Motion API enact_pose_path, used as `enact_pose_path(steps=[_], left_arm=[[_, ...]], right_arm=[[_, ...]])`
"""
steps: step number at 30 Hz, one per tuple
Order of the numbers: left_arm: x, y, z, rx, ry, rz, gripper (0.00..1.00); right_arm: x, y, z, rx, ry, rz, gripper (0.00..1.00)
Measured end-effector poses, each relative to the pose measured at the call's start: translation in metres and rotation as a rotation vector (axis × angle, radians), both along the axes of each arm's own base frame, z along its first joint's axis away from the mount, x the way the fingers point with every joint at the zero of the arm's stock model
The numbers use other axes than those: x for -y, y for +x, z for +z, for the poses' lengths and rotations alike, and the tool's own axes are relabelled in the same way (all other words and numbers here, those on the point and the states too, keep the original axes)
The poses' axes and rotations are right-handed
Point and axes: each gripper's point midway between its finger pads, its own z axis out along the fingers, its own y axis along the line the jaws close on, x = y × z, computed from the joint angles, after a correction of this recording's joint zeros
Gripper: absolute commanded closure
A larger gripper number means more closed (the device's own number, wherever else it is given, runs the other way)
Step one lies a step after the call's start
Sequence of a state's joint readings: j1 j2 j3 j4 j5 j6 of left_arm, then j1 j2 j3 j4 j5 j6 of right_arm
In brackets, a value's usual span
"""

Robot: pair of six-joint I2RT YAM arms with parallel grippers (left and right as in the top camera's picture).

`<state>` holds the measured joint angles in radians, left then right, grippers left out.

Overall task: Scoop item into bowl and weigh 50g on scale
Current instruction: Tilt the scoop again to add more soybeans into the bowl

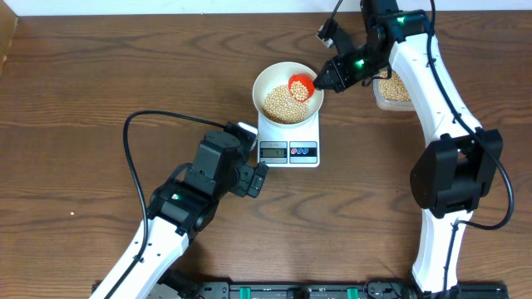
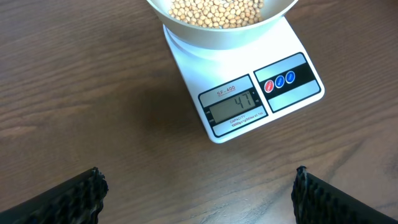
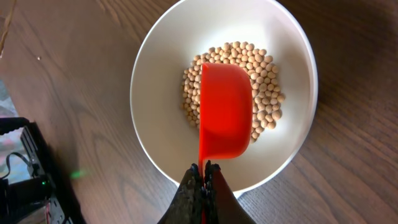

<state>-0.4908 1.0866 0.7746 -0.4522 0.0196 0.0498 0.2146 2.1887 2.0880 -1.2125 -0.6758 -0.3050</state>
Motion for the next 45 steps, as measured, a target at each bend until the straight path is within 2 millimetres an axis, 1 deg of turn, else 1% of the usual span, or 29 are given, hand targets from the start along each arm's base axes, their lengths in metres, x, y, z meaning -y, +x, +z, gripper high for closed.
enact_pose_path(steps=[7, 13, 24, 29, 35, 45], left_arm=[[0.0, 0.0, 0.0, 0.0, 0.0, 0.0, 0.03], [0.0, 0.0, 0.0, 0.0, 0.0, 0.0, 0.03], [0.0, 0.0, 0.0, 0.0, 0.0, 0.0, 0.03], [0.0, 0.0, 0.0, 0.0, 0.0, 0.0, 0.03], [0.0, 0.0, 0.0, 0.0, 0.0, 0.0, 0.03], [0.0, 0.0, 0.0, 0.0, 0.0, 0.0, 0.03]], right_arm=[[-0.005, -0.003, -0.001, 0.018, -0.006, 0.034, 0.99], [-0.01, -0.006, -0.005, 0.034, -0.045, 0.062, 0.99], [-0.009, -0.003, -0.006, 0.046, -0.061, 0.054, 0.99], [-0.009, -0.005, -0.008, 0.048, -0.075, 0.063, 0.99], [-0.015, -0.008, -0.012, 0.064, -0.119, 0.085, 0.99], [-0.017, -0.002, -0.01, 0.08, -0.11, 0.071, 0.99]])
